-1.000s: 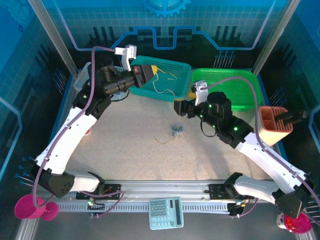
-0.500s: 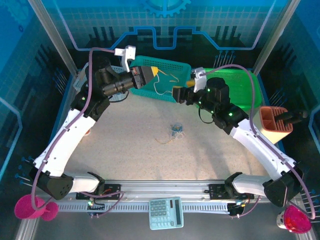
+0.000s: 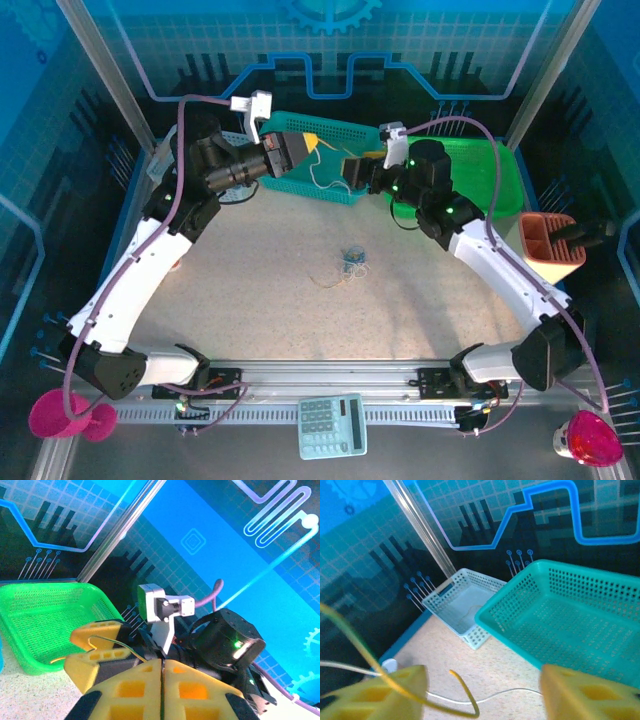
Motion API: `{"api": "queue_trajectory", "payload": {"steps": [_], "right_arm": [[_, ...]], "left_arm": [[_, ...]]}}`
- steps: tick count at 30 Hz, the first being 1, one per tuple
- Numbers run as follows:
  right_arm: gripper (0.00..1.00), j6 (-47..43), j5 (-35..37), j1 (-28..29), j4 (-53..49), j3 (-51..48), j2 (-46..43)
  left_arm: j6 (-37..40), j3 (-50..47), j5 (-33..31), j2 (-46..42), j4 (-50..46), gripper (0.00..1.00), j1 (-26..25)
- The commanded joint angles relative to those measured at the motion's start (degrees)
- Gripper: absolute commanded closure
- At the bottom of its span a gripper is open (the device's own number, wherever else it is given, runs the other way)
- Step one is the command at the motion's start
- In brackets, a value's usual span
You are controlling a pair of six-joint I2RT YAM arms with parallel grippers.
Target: Untangle the cables
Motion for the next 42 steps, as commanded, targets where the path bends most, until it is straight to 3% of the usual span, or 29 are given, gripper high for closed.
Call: {"api": "queue_trajectory", "payload": {"steps": [1, 6, 12, 16, 19, 21, 22, 30, 37, 40, 42], "right_arm": [[0.58, 3.9, -3.0, -1.7, 5.2, 1.9, 1.2], [1.00, 7.5, -3.5, -4.8, 8.2, -0.1, 0.3], [1.00, 11.7, 1.4, -9.9, 9.0, -5.7, -5.5], [1.00, 11.6, 5.9, -11.8, 7.0, -8.6, -10.2], [1.00, 10.7, 7.2, -12.2, 6.2, -10.2, -13.0], [1.00, 10.4, 6.4, -12.2, 6.2, -11.0, -14.3], [1.00, 9.9, 5.3, -12.2, 6.1, -11.1, -14.6], [1.00, 7.4, -0.2, -9.0, 4.9, -13.6, -15.1], [1.00, 4.2, 5.3, 0.4, 1.7, -20.8, -14.5], [0.96, 5.4, 7.4, 2.4, 1.9, -25.3, -14.2], [0.86, 6.3, 8.1, 3.2, 2.4, -27.6, -14.2]], "left_arm": [[-1.1, -1.1, 1.4, -1.3, 1.9, 1.00, 0.2], [-1.0, -1.6, 1.2, -0.9, 2.0, 1.00, 0.2], [-0.2, -1.8, -0.4, -0.2, 1.7, 1.00, 0.2], [1.9, -1.7, -3.3, 0.0, 1.4, 0.82, 0.3], [3.3, -1.2, -5.8, 0.6, 1.2, 0.80, 0.6], [3.8, -0.6, -6.1, 1.4, 1.3, 0.97, 1.0], [4.0, -0.1, -6.0, 1.9, 1.2, 1.00, 1.1], [4.1, -0.6, -5.1, 3.5, 1.6, 1.00, 1.3], [4.2, -8.3, -7.5, 2.1, 1.5, 0.99, 1.4], [5.8, -12.8, -9.7, 1.9, -0.2, 0.81, 1.4], [7.4, -15.2, -11.7, 2.0, -1.8, 0.68, 1.4]]}}
